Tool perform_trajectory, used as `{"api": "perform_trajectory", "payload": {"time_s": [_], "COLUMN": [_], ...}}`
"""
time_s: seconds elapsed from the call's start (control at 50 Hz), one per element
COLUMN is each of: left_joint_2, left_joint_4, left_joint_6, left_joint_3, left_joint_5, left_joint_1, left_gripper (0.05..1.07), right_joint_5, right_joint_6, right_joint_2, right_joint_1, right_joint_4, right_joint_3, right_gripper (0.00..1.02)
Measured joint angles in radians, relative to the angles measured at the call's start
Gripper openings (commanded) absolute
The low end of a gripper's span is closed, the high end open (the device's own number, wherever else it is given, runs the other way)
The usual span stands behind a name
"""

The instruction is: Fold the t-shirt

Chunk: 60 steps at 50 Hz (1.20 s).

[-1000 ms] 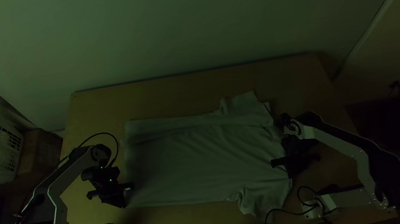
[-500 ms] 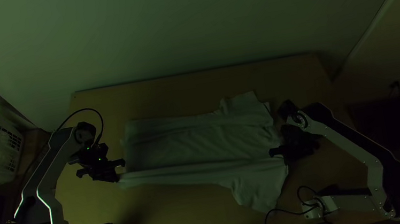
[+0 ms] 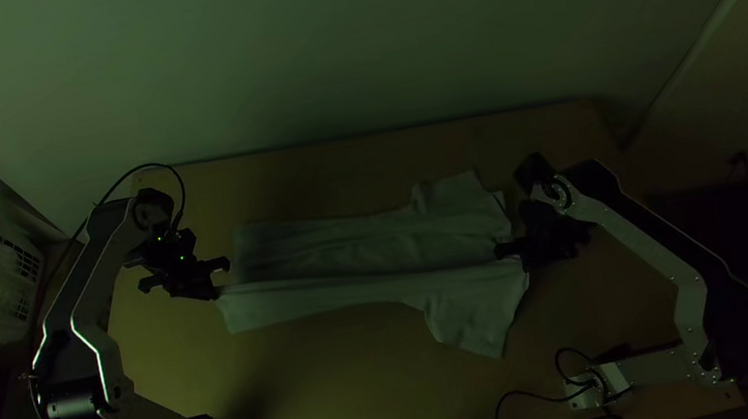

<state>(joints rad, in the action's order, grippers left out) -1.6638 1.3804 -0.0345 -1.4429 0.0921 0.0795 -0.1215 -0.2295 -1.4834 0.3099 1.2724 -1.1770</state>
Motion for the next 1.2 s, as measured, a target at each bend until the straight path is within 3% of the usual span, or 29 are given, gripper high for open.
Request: {"api": "perform_trajectory", "payload": {"time_s": [0.54,1.2], "left_joint_2": [-0.283,-0.533], "left_joint_4": [0.072,0.08], "left_joint_6": [0.02,0.039], "left_joint_3": [-0.433,-0.682], "left_joint_5": [0.0,-0.004], "left_joint_1": [-0.035,-0.058], "left_gripper": [0.08,0.08], "right_joint_5": [0.02,0.027], "right_joint_6": [0.006,0.007], "right_joint_2": [-0.214,-0.502], "right_joint_1": [-0.072,-0.104], "right_joint_4": [-0.033,-0.069], "right_joint_3": [-0.239,-0.512], "right_gripper": [0.03,0.03]}}
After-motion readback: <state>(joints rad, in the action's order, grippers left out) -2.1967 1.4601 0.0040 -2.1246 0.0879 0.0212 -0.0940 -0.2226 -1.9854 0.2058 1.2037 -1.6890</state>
